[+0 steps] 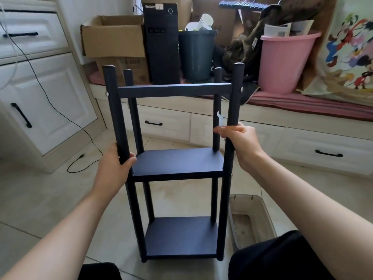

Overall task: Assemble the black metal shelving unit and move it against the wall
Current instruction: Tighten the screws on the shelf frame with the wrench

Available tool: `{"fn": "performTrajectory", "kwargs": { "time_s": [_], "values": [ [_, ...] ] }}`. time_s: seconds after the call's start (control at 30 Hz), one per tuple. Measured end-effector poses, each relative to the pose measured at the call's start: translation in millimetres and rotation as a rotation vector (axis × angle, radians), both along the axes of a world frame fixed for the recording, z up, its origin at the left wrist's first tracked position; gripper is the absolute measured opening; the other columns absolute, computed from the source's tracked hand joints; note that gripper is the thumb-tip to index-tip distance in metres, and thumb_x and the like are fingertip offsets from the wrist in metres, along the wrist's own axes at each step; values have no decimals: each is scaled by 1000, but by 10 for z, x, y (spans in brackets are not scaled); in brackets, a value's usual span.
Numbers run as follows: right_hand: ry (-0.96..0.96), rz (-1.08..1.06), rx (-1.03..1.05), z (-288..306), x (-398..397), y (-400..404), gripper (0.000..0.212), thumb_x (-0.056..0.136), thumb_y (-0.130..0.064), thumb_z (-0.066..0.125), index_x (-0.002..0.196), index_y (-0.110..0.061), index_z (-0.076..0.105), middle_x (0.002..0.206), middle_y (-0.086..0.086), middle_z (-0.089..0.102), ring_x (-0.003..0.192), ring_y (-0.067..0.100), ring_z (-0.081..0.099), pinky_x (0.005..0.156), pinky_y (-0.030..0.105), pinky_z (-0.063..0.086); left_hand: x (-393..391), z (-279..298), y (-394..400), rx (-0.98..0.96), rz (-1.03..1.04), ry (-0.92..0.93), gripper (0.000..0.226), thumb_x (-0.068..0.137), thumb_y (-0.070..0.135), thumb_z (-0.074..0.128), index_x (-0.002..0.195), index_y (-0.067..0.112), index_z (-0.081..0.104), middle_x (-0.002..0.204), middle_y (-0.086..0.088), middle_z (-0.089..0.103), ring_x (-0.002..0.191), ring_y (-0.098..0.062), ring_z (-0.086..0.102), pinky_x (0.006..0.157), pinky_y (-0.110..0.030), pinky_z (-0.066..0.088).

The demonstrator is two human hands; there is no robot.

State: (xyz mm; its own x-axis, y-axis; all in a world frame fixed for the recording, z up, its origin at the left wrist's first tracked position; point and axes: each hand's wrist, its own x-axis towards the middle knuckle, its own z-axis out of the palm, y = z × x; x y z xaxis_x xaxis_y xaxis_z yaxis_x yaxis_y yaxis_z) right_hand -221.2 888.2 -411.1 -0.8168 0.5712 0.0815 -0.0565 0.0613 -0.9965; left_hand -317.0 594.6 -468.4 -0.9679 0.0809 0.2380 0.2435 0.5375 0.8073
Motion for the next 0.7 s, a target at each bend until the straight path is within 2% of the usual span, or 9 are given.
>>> {"fn": "performTrajectory", "kwargs": {
  "time_s": [0.17,0.27,0.3,0.43,0.53,0.7],
  "values": [
    [67,47,-3,136,143,-115,20,82,-15,78,65,-23,80,98,-5,59,89,8,61,87,24,47,-65,-61,2,-11,35,15,16,91,17,70,100,18,57,86,15,66,73,3,65,58,-19,39],
    [83,84,35,180,204,-195,18,83,-15,77,67,-22,80,96,-7,57,87,6,58,81,21,43,-103,-76,-12,-24,55,28,15,92,17,71,100,16,59,83,15,65,66,20,58,57,-18,36],
    [90,100,50,192,217,-216,18,83,-15,77,67,-22,80,95,-8,56,85,4,57,79,19,41,-116,-82,-15,-24,62,35,15,91,15,72,99,15,59,82,14,66,65,22,57,57,-17,36],
    [128,194,81,228,259,-293,11,84,-16,76,75,-21,82,92,-14,55,90,-1,58,81,16,42,-153,-97,-55,-2,110,43,17,88,11,75,98,10,60,80,5,68,62,5,62,56,-13,36],
    [144,233,100,235,262,-361,12,84,-16,76,76,-23,82,89,-17,56,90,-2,58,81,16,43,-182,-120,-91,10,122,28,19,88,10,75,100,9,61,82,1,68,69,2,60,56,-13,38],
    [138,246,50,222,238,-454,14,84,-13,76,74,-22,82,82,-24,58,89,-3,59,81,17,44,-215,-142,-119,60,138,-24,20,89,6,72,104,6,59,74,6,65,57,4,60,46,-7,42]
  ]
}}
